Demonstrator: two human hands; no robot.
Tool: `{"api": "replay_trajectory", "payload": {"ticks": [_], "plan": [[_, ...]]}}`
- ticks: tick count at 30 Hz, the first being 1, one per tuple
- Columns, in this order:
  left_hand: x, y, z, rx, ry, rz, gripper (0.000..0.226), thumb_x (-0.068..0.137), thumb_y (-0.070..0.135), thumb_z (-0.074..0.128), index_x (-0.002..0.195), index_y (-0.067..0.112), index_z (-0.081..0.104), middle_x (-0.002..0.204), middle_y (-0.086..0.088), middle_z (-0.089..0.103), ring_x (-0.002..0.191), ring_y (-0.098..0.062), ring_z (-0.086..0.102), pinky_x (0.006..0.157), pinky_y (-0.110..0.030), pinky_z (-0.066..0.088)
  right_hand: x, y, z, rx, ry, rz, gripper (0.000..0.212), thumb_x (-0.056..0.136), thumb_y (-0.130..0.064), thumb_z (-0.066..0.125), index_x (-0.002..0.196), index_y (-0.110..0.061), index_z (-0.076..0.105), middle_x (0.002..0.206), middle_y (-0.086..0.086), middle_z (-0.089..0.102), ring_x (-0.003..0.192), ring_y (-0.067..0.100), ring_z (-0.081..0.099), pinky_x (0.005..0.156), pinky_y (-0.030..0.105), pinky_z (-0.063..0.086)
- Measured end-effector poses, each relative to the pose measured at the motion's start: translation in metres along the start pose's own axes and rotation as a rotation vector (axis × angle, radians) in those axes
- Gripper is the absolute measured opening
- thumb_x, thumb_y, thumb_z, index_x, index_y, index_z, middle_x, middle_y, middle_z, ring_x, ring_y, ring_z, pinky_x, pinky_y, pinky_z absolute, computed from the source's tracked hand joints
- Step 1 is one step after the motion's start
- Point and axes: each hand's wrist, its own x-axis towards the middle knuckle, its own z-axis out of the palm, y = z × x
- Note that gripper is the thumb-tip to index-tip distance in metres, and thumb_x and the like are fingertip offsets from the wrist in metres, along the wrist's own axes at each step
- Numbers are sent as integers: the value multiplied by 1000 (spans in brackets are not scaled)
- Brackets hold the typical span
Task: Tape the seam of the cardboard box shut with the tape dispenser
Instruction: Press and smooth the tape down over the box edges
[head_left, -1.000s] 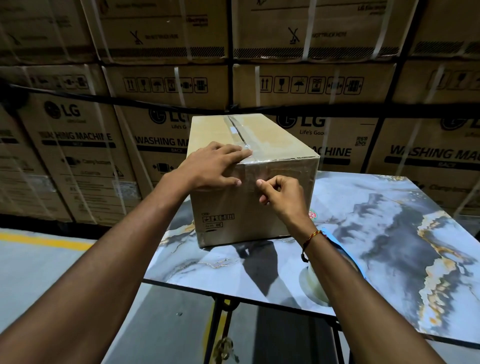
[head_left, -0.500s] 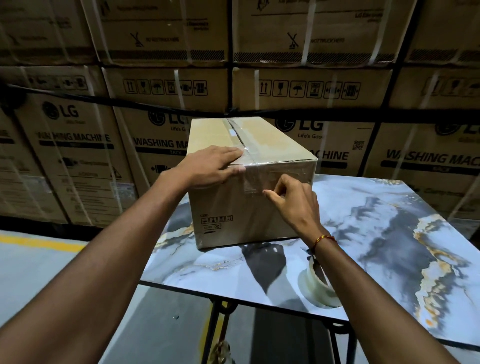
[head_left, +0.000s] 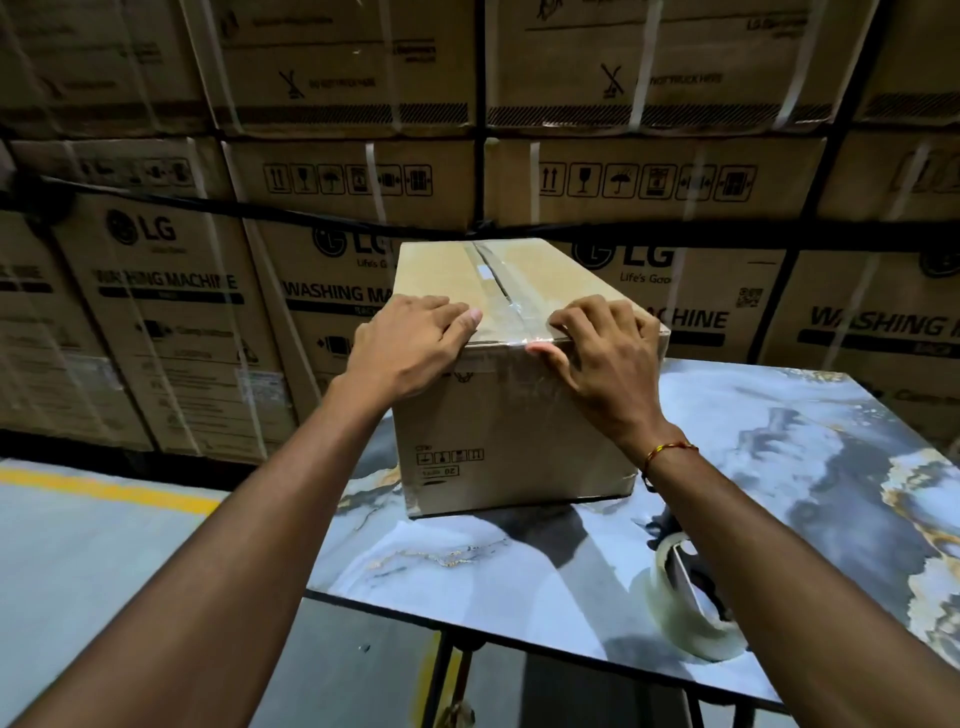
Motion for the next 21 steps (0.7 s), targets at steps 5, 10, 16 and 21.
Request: {"api": "replay_trajectory", "payload": {"ticks": [5,10,16,21], "plan": [[2,2,2,-16,32,-12,62,97,67,21,137,35,57,148,4,53,139,-24,43,99,-55,45,-10,10,8,5,19,-102,64,94,-72,37,124,-20,59,127,6,61,112,30,53,94,46,33],[3,0,4,-8,36,-4,64,97,67,18,136,34,57,146,3,55,137,-25,45,97,-56,46,-20,17,4,-11,-79,-154,79,88,-77,41,142,-19,48,144,7,51,128,28,40,104,50,29],[2,1,4,-7,17,-1,68,95,68,14,136,35,57,145,5,56,135,-24,45,96,-56,47,-14,17,-9,6,-129,-159,75,84,-78,46,138,-25,50,140,0,53,123,28,48,98,47,32],[0,4,2,2,5,-19,64,97,65,17,139,34,53,149,3,52,138,-25,41,101,-55,43,6,2,-10,84,-50,-149,44,98,-59,45,111,-21,62,113,0,63,97,25,55,81,38,34]]}}
